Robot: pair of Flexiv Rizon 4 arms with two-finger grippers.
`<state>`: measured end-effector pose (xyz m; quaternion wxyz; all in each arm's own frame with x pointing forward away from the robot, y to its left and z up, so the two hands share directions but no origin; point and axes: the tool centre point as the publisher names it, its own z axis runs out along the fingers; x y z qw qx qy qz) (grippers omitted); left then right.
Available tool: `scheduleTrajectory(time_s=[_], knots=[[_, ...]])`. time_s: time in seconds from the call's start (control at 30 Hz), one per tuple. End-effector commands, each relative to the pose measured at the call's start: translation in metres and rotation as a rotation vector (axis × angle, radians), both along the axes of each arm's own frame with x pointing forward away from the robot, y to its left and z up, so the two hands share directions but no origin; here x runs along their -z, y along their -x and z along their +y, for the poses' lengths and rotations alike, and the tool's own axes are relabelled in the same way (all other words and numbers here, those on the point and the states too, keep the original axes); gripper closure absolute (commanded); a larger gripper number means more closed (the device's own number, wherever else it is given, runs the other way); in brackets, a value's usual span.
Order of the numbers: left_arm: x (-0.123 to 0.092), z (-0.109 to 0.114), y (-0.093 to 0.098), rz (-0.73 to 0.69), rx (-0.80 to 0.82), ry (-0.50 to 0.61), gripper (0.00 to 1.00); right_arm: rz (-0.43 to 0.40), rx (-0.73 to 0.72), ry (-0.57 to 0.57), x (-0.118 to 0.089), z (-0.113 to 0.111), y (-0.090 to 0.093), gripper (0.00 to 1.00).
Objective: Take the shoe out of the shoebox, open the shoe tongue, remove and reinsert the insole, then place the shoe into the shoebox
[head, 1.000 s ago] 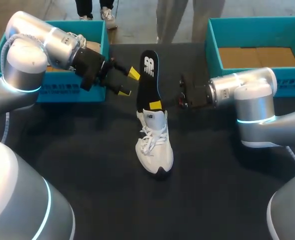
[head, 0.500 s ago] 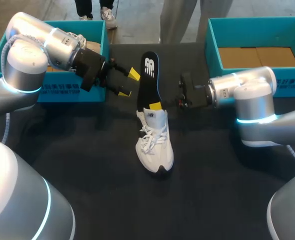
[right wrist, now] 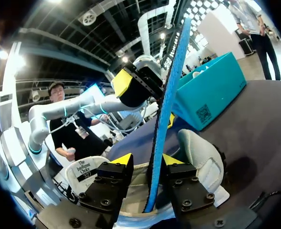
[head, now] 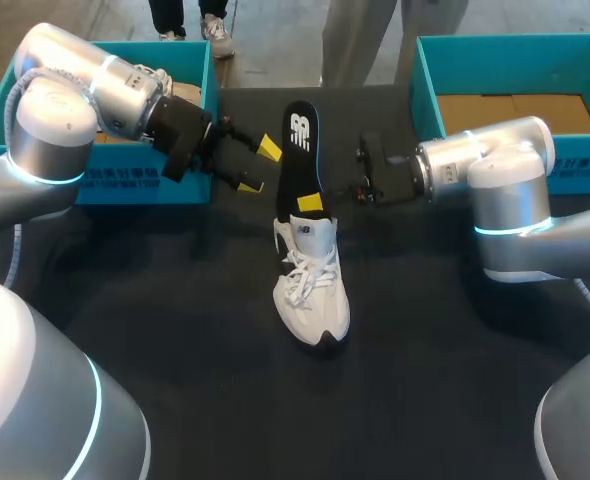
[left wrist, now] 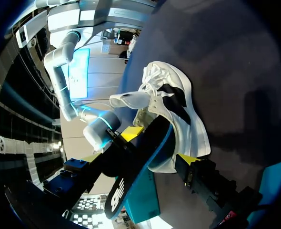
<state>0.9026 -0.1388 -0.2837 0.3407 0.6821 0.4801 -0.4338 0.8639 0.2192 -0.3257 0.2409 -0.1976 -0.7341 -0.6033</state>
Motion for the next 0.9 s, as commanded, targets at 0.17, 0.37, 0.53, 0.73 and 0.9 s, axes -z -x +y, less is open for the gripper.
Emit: scheduleTrajectory(time_s=[0.17, 0.37, 0.53, 0.73, 0.9], knots=[[0.001, 0.001, -0.001, -0.001, -0.001, 0.001, 0.00, 0.017, -0.061, 0.023, 0.002, 0.011, -0.012, 0.63], [0.000, 0.003, -0.001, -0.005, -0.004, 0.000, 0.00, 0.035, -0.080, 0.048, 0.006, 0.013, -0.012, 1.00], [-0.001, 0.003, -0.002, -0.005, -0.004, -0.001, 0.00, 0.054, -0.085, 0.064, 0.009, 0.009, -0.005, 1.00], [0.000, 0.003, -0.001, -0.002, -0.007, -0.002, 0.00, 0.089, -0.086, 0.083, 0.018, 0.007, 0.007, 1.00], [0.001, 0.004, 0.000, -0.002, -0.009, -0.002, 0.00, 0.113, -0.085, 0.092, 0.026, 0.007, 0.014, 1.00]])
